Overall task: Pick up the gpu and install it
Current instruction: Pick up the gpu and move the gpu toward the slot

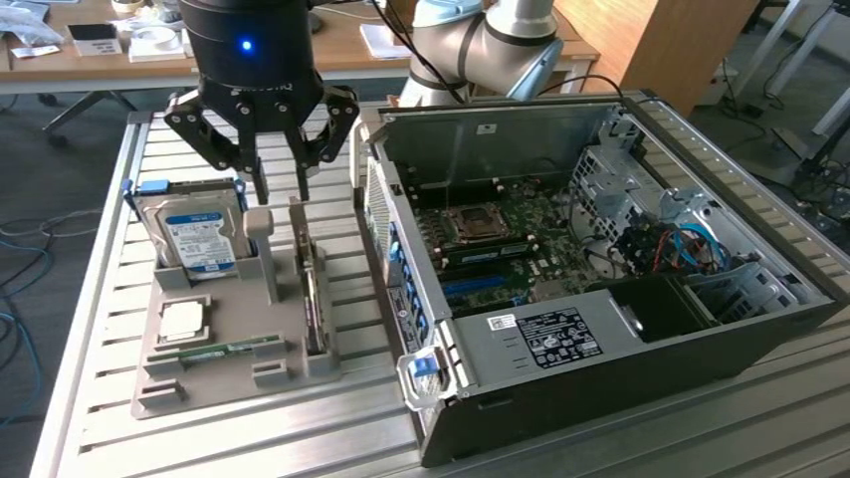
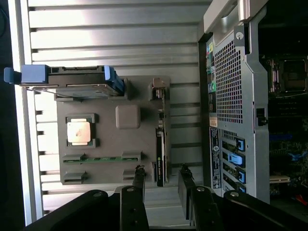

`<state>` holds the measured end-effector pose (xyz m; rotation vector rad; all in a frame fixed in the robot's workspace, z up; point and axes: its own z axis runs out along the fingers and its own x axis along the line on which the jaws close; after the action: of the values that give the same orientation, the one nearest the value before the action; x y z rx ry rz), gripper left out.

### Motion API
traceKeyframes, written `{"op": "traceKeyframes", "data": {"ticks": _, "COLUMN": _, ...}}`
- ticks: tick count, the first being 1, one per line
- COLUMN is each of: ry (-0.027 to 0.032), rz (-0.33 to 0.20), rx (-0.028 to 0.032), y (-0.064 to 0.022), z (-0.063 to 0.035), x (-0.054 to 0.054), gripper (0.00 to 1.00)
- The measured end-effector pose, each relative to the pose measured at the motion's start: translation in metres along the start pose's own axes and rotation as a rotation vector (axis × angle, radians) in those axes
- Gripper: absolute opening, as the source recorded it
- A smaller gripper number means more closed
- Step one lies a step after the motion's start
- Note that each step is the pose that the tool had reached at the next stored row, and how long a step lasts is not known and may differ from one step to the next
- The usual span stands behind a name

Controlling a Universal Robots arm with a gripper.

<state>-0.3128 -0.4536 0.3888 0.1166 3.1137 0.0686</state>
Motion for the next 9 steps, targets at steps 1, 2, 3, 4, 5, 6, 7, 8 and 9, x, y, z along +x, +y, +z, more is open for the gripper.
{"op": "traceKeyframes", "data": {"ticks": 1, "ry": 0.0, "rz": 0.0, "rx": -0.0001, "y": 0.0, "z": 0.0, "x": 0.0, "gripper": 0.42}}
{"op": "traceKeyframes", "data": {"ticks": 2, "ry": 0.0, "rz": 0.0, "rx": 0.0, "y": 0.0, "z": 0.0, "x": 0.0, "gripper": 0.42}}
{"op": "traceKeyframes", "data": {"ticks": 3, "ry": 0.0001, "rz": 0.0, "rx": 0.0001, "y": 0.0, "z": 0.0002, "x": 0.0, "gripper": 0.42}}
{"op": "traceKeyframes", "data": {"ticks": 4, "ry": -0.0001, "rz": 0.0, "rx": -0.0001, "y": -0.0001, "z": 0.0009, "x": 0.0, "gripper": 0.42}}
{"op": "traceKeyframes", "data": {"ticks": 5, "ry": -0.0001, "rz": 0.0, "rx": -0.0002, "y": -0.0001, "z": 0.0021, "x": 0.0001, "gripper": 0.42}}
{"op": "traceKeyframes", "data": {"ticks": 6, "ry": -0.0001, "rz": 0.0, "rx": -0.0001, "y": -0.0002, "z": 0.0035, "x": 0.0001, "gripper": 0.42}}
{"op": "traceKeyframes", "data": {"ticks": 7, "ry": 0.0001, "rz": 0.0, "rx": 0.0, "y": -0.0002, "z": 0.005, "x": 0.0001, "gripper": 0.42}}
{"op": "traceKeyframes", "data": {"ticks": 8, "ry": 0.0, "rz": 0.0, "rx": -0.0001, "y": -0.0003, "z": 0.0067, "x": 0.0002, "gripper": 0.42}}
{"op": "traceKeyframes", "data": {"ticks": 9, "ry": 0.0, "rz": 0.0, "rx": -0.0001, "y": -0.0004, "z": 0.0084, "x": 0.0002, "gripper": 0.42}}
